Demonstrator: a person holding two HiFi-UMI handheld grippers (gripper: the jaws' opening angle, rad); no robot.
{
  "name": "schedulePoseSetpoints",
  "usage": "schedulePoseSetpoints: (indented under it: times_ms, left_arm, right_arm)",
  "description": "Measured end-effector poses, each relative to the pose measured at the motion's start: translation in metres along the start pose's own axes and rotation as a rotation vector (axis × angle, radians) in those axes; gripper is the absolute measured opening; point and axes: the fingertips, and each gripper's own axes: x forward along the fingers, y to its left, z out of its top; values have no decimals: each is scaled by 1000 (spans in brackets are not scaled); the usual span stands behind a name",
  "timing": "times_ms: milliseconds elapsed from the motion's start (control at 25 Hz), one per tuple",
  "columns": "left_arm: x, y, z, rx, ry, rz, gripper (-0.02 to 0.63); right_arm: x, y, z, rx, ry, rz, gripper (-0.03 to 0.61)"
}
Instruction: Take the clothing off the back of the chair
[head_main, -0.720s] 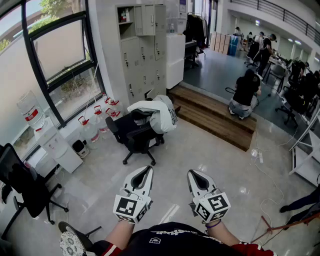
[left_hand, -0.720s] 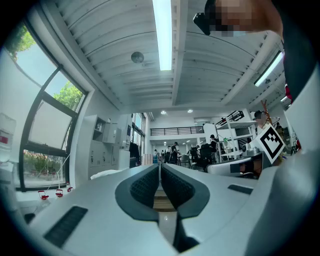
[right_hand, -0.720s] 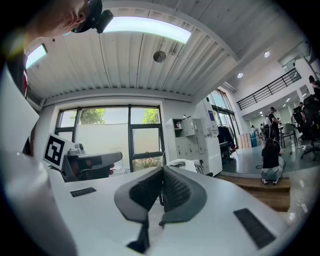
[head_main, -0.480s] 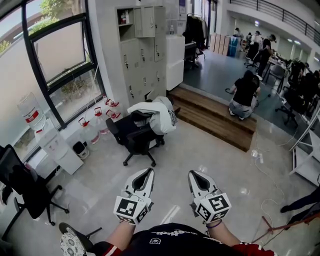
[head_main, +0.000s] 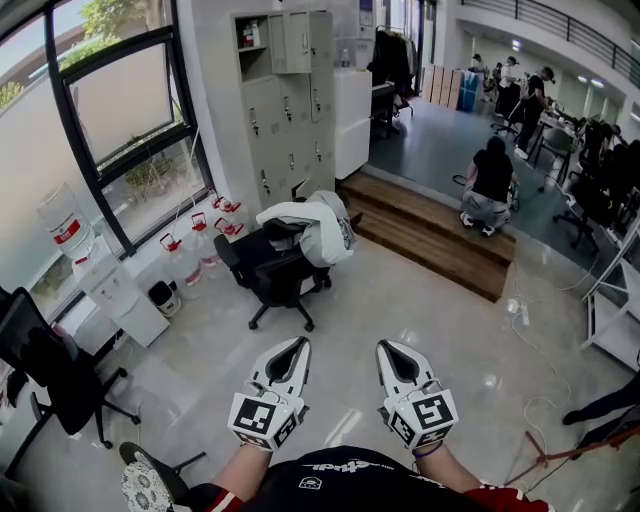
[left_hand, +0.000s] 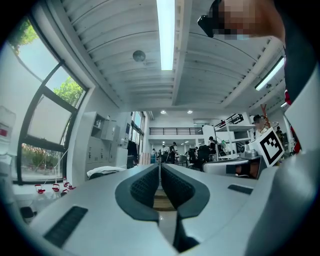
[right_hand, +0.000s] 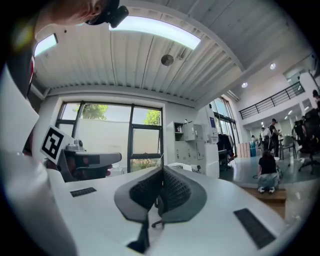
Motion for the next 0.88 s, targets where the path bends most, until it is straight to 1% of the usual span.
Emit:
schedulePoseSetpoints:
  times_ms: [120, 320, 640, 880]
  left_arm:
    - [0, -3, 1, -7, 1, 1, 31]
    - [3, -7, 2, -12, 0, 8, 31]
    - [13, -15, -3, -21, 9, 27, 31]
    - [7, -32, -8, -17, 12, 56, 31]
  right_arm:
    - [-1, -3, -1, 54, 5, 12, 0]
    - [-3, -9, -3, 93, 13, 25, 0]
    - [-6, -24, -7, 94, 23, 41, 0]
    - [-18, -35, -18, 103, 35, 66, 0]
